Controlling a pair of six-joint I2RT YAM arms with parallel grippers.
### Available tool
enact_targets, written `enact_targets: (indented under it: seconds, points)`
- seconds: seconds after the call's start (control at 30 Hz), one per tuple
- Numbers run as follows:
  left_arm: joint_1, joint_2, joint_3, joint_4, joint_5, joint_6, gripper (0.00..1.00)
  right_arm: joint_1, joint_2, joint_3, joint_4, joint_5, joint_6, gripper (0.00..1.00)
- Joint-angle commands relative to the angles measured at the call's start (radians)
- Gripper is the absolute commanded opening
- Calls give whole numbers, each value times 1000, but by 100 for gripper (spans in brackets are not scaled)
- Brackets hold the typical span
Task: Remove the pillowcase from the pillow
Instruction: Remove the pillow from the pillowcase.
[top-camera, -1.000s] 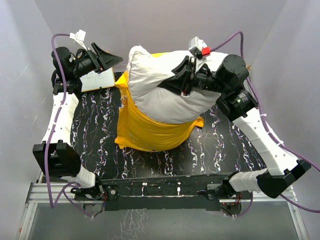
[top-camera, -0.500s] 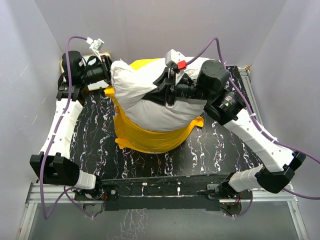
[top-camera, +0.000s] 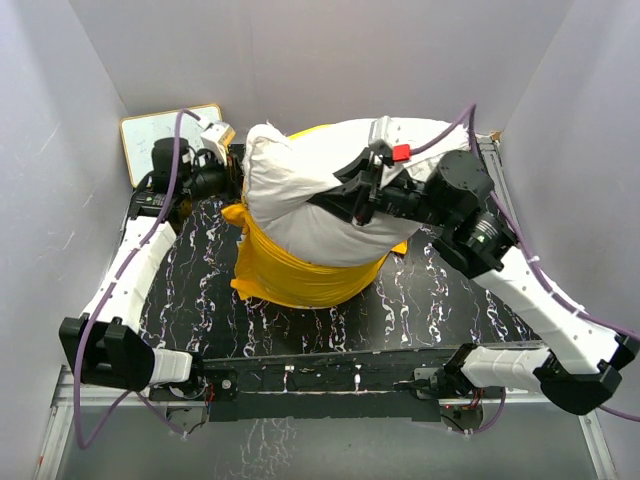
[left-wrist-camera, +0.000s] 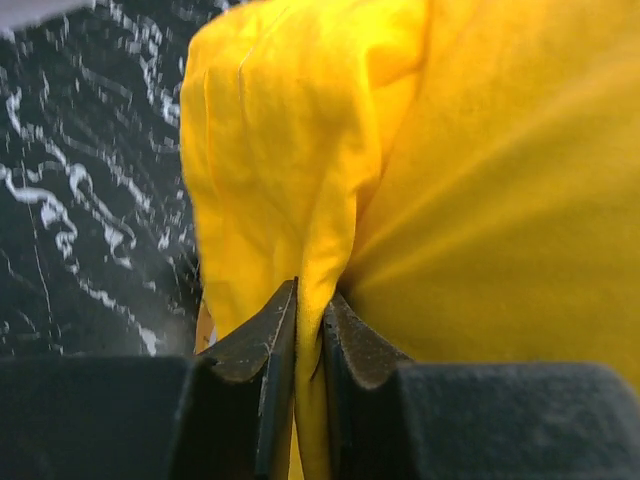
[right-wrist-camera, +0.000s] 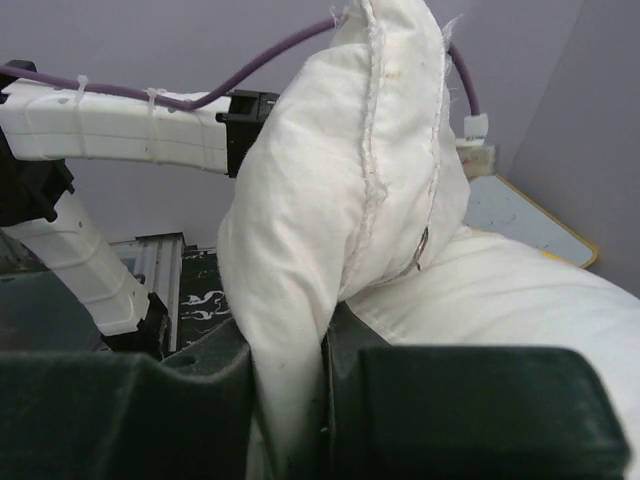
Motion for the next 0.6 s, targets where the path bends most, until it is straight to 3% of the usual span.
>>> enact_targets:
  seconds: [0.0, 0.17, 0.43, 0.5, 0.57]
  points:
    - [9, 58, -124, -177, -254, 130, 15, 7, -143, -14, 197, 156, 4, 8]
    - [5, 51, -161, -192, -243, 168, 15, 6, -222, -115, 247, 427, -30, 8]
    - [1, 3, -158, -270, -264, 279, 17, 4, -149, -84, 202, 966, -85, 9]
    - [1, -29, -167, -274, -262, 301, 27, -2, -118, -59, 184, 1000, -113, 8]
    - [6, -67, -148, -253, -231, 299, 56, -4, -98, -47, 177, 897, -122, 8]
